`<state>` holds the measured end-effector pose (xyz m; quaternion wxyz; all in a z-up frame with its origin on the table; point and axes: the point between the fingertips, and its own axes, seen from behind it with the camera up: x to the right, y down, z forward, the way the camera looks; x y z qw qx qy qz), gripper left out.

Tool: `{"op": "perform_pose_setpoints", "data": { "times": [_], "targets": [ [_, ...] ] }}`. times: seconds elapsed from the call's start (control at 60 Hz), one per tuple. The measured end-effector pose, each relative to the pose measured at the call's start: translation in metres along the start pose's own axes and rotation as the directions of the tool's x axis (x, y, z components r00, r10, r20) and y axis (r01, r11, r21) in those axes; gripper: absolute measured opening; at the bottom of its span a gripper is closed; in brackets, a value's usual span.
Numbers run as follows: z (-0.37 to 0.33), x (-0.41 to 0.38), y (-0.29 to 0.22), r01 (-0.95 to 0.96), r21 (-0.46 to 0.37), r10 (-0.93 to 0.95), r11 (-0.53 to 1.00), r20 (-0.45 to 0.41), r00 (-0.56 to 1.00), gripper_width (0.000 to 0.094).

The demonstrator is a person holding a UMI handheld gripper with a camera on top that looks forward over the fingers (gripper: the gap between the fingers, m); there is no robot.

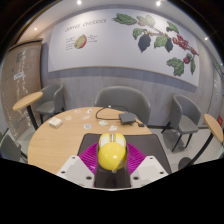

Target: Arrange mouse

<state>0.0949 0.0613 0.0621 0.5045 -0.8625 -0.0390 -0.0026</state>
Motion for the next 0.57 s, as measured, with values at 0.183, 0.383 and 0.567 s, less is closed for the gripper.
{"op": "perform_pose_setpoints", "data": {
  "times": [0.183, 0.383, 0.567],
  "targets": [
    [0.022, 0.02, 0.073, -0.014, -0.138, 0.012, 0.99, -0.013, 1.0, 0.0365],
    [0.008, 0.015, 0.081, -0.01, -0.191, 0.024, 0.982, 0.074, 0.997, 0.0672],
    [-0.051, 0.027, 0.081, 0.042, -0.135, -0.024, 0.99, 0.129, 0.991, 0.086]
  ]
}}
